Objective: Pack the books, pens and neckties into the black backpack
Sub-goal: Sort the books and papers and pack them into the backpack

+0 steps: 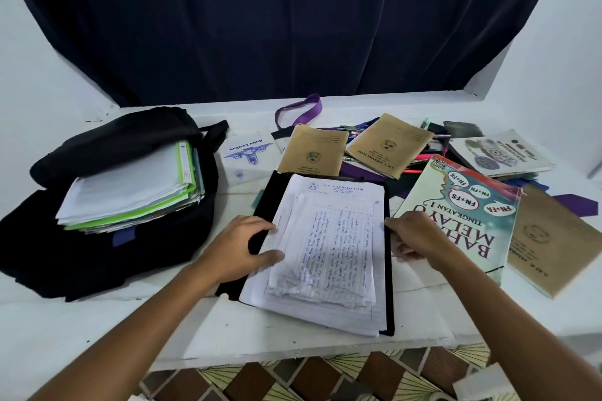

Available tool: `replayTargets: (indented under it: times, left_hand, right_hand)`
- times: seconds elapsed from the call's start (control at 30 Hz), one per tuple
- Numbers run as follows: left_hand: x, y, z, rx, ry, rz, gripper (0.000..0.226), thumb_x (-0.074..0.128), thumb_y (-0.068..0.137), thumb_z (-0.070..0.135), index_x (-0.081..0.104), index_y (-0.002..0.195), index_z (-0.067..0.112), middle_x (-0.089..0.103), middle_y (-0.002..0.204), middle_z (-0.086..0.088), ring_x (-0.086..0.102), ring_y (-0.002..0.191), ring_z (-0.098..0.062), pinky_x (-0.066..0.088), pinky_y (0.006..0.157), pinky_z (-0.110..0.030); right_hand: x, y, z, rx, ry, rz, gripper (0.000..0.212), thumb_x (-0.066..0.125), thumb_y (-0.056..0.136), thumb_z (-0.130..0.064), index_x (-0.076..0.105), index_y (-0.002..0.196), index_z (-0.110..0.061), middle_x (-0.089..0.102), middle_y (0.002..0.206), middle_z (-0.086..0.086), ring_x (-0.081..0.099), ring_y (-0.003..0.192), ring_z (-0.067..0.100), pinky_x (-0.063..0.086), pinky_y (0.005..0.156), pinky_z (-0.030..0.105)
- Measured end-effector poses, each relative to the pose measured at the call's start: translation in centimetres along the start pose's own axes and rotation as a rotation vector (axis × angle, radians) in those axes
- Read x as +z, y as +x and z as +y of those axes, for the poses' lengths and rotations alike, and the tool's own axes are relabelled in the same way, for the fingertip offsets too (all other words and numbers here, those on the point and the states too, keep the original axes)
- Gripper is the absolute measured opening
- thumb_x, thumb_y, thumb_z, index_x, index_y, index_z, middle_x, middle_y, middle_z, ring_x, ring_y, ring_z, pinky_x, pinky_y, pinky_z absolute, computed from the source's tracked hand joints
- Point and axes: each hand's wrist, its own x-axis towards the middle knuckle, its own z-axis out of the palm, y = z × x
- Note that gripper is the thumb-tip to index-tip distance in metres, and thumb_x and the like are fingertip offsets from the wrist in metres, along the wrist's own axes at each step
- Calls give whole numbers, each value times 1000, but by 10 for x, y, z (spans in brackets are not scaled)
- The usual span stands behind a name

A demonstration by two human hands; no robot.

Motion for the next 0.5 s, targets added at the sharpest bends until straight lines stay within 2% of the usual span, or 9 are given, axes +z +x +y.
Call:
replayTargets:
  times: [0.07,0.17,0.27,0.33,0.43,0.5]
  left_hand:
    - [4,-7,-9,42,36,-78,87,55,67,85,50,139,35,35,145,20,19,143,0,21,115,-26]
    - [12,-8,-9,37,27,-149,101,51,65,89,32,150,38,10,159,16,-7,149,-2,6,122,-37]
    - [19,-6,-7,11,40,-196,113,40,61,96,23,154,33,2,161,13,-13,148,-4,-7,122,-41]
    - [24,-6,-8,8,59,-220,118,34,61,99,19,155,30,-2,162,11,-16,148,-5,-12,120,-39]
    - [30,-6,-11,25,101,-224,121,29,61,100,15,156,27,-8,161,10,-19,147,-7,-14,120,-40]
    - [31,-5,-12,30,108,-223,120,29,61,100,13,156,27,-11,160,11,-20,147,-7,-14,120,-41]
  right_hand:
    - [-2,-3,4,65,83,-20,31,52,98,-26,58,76,-5,59,68,15,57,61,25,52,57,31]
    - [1,-5,9,176,243,-50,34,51,98,-36,58,78,-10,63,70,11,59,59,25,53,59,31]
    - [7,-4,11,234,400,-75,34,52,96,-38,51,72,-15,52,56,4,44,47,18,43,50,25]
    - [11,-5,11,258,489,-98,29,55,95,-36,52,74,-15,48,58,2,40,46,16,38,43,22]
    - [17,-10,8,221,623,-148,15,65,91,-25,61,87,-11,57,68,4,53,50,16,44,39,22]
    - [23,-12,9,150,646,-207,17,71,87,-16,67,100,-6,71,80,7,66,61,19,54,51,28]
